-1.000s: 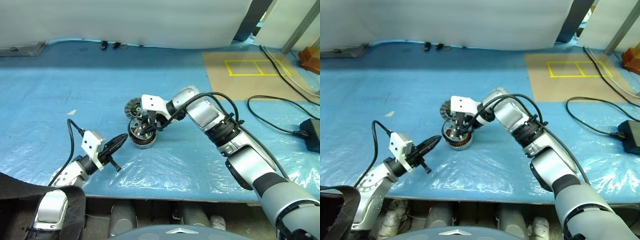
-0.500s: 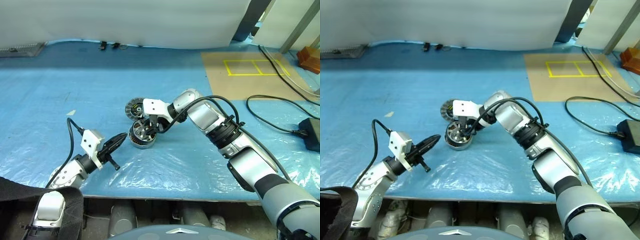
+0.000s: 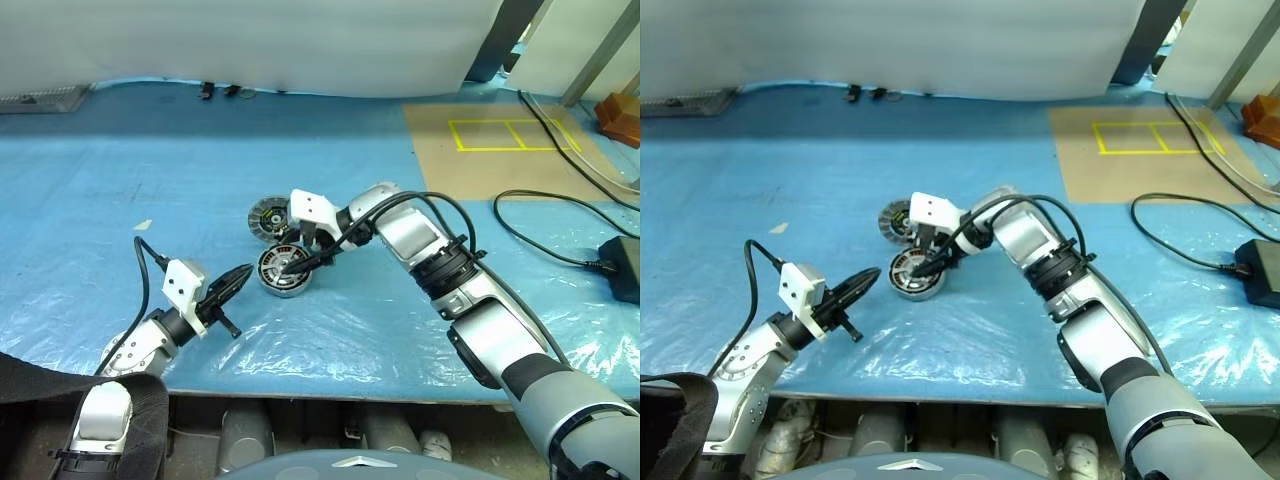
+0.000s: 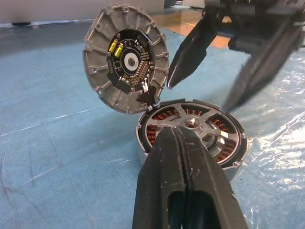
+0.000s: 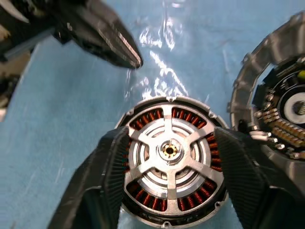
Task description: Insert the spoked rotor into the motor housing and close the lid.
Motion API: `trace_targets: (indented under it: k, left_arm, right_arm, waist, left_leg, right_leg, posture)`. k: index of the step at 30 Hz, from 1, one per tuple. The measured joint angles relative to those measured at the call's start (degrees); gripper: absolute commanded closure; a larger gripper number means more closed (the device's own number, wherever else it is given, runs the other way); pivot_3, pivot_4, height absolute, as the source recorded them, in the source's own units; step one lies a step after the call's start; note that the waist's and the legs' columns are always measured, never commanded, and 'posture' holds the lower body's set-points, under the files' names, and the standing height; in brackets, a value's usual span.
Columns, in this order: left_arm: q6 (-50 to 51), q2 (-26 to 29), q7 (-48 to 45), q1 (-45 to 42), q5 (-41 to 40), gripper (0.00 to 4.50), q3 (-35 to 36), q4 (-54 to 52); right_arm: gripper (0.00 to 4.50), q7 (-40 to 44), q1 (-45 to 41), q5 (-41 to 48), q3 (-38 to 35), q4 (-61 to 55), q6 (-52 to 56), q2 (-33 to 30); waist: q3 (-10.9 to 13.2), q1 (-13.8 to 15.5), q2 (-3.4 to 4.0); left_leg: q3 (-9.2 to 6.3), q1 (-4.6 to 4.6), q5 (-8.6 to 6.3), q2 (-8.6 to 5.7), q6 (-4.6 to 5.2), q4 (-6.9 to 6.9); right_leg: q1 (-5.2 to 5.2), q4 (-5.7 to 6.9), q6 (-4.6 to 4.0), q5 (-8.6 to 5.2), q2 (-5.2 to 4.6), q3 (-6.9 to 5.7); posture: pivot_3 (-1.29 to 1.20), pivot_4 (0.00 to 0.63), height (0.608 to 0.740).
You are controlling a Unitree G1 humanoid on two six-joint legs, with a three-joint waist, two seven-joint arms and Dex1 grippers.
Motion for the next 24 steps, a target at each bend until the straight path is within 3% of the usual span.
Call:
trace_targets:
  k: [7,18,24]
  left_arm:
    - [0.0,0.1,-0.1,-0.3,0.0,4.5,0.0,0.0]
    - [-1.6,0.6,4.1,-2.7,3.1,4.5,1.6,1.8]
    - [-1.6,1.2,6.0,-6.7,5.5,4.5,1.9,7.0]
  right_arm:
    - [4.47,-3.1,2.9,2.4,-3.5,-0.6,1.0,1.8]
    - [4.47,-11.4,8.2,-2.0,-0.7,4.2,-10.2,4.1]
    - [4.47,-6.6,11.5,0.6,-0.7,0.3,-12.7,1.7]
  waist:
    - [0.0,0.0,0.0]
    - [0.0,0.0,0.0]
    - [0.0,0.0,-0.01]
  left_leg:
    - [0.0,-0.01,0.0,-0.01,0.0,-0.04]
    - [0.0,0.0,0.0,-0.04,-0.01,-0.02]
    - [-0.01,0.02,0.0,-0.04,0.0,-0.01]
  right_leg:
    - [-0.01,-0.03,0.0,-0.01,0.0,0.0]
    - [0.0,-0.03,0.0,-0.01,-0.03,0.0]
    - [0.06,-0.03,0.01,-0.01,-0.03,0.0]
  posture:
    - [0.0,0.15,0.74]
    - [0.0,0.15,0.74]
    - [0.0,0.15,0.74]
